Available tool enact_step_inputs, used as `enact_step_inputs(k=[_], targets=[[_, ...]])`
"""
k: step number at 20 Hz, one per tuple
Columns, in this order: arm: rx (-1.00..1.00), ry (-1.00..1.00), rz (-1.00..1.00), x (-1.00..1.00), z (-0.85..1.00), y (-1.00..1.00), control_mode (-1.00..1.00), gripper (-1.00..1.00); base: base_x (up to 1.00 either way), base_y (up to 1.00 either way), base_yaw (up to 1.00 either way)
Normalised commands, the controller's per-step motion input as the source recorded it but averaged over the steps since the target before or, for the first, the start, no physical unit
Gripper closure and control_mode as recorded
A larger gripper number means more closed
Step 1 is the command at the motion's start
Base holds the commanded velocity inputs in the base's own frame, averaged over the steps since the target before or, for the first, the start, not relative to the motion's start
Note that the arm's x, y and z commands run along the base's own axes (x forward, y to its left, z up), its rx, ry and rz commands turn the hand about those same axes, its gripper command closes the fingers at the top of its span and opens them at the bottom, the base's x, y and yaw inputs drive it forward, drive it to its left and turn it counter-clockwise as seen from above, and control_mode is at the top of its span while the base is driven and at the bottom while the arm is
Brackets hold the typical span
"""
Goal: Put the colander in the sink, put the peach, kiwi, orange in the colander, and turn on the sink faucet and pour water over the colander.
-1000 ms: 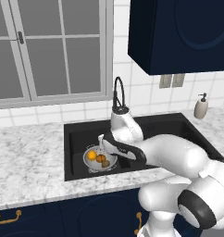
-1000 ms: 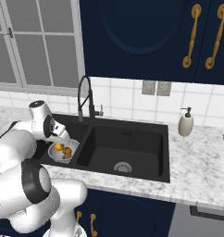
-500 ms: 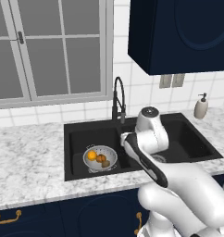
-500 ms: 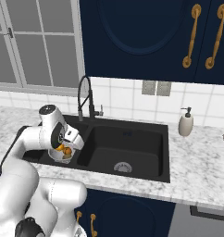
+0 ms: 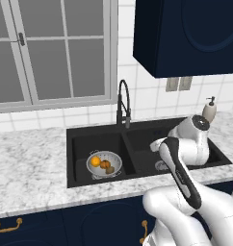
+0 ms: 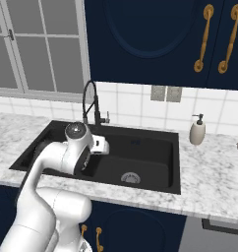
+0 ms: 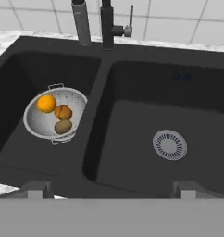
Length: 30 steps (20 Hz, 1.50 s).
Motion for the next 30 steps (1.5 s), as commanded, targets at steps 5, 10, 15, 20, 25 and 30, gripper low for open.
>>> enact_step_inputs(k=[5, 10, 15, 20, 25, 30], targets=[[0.00, -0.11, 0.23, 0.14, 0.25, -0.54, -1.00, -1.00, 0.00, 0.00, 0.00], [0.00, 0.01, 0.00, 0.00, 0.61, -0.15, -1.00, -1.00, 0.00, 0.00, 0.00], [0.00, 0.14, -0.15, 0.08, 0.58, 0.00, -1.00, -1.00, 0.00, 0.00, 0.00], [0.04, 0.16, -0.07, 0.10, 0.54, 0.18, -1.00, -1.00, 0.00, 0.00, 0.00], [0.00, 0.00, 0.00, 0.03, 0.47, 0.38, -1.00, -1.00, 0.00, 0.00, 0.00], [0.00, -0.07, -0.10, 0.09, 0.12, 0.46, -1.00, -1.00, 0.00, 0.00, 0.00]])
